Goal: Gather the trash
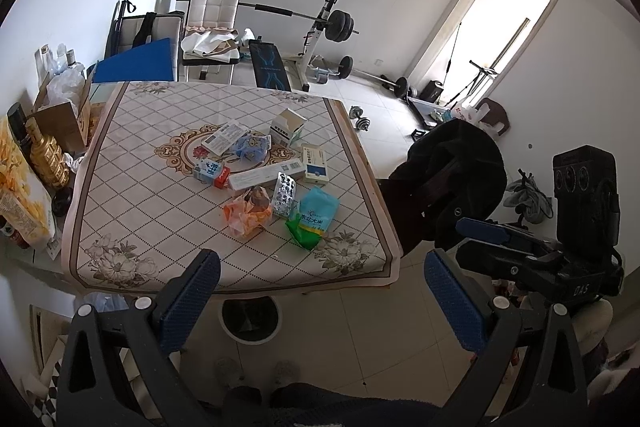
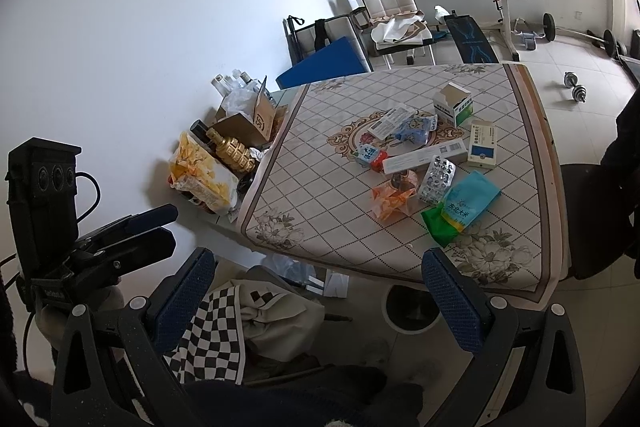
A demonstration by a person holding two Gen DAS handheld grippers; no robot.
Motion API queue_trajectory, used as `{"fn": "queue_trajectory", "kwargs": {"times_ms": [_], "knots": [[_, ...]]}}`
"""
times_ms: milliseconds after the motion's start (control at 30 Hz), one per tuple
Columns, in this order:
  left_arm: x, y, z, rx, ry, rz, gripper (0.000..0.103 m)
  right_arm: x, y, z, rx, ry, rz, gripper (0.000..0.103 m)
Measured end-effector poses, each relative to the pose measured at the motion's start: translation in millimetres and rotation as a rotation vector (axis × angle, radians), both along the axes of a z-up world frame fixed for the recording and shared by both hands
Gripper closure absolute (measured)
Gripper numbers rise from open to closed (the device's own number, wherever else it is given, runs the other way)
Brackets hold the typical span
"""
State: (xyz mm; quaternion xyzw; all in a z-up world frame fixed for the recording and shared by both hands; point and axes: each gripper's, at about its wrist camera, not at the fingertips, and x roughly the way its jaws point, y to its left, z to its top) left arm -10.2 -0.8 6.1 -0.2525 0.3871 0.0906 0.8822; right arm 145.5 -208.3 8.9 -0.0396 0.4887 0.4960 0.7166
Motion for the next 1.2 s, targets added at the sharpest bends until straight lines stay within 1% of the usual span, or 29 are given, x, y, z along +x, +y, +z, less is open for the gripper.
{"fn": "queue_trajectory", "kwargs": {"times_ms": [433, 800, 833, 1033, 1067, 1100, 1167, 1200], "knots": [[-2, 0, -2, -0.002, 0.001, -0.004, 0.000, -5, 1, 3, 0.004, 0.006, 0.004, 0.000], [-1, -2, -6, -0.009, 0.006, -0.002, 0.000, -5, 3, -1, 0.002, 0.001, 0.001, 0.000], [0, -1, -7, -0.010, 0.008, -0.003, 0.000, -2, 6, -8, 0.001, 0.007, 0.003, 0.000], [8, 9, -12, -0.023, 0.025, -0.002, 0.000, 4, 15, -14, -0.029, 0.019, -0.002, 0.000], [10, 12, -14, -0.006, 0.038, 0.012, 0.000, 5, 16, -15, -0.038, 0.019, -0.014, 0.000], [14, 16, -17, 0.028, 0.061, 0.037, 0.000, 9, 17, -18, -0.055, 0.014, -0.037, 0.000], [25, 26, -29, 0.116, 0.125, 0.105, 0.000, 19, 20, -29, -0.096, -0.004, -0.110, 0.000], [32, 33, -40, 0.158, 0.161, 0.138, 0.000, 25, 21, -35, -0.142, 0.011, -0.148, 0.000]]}}
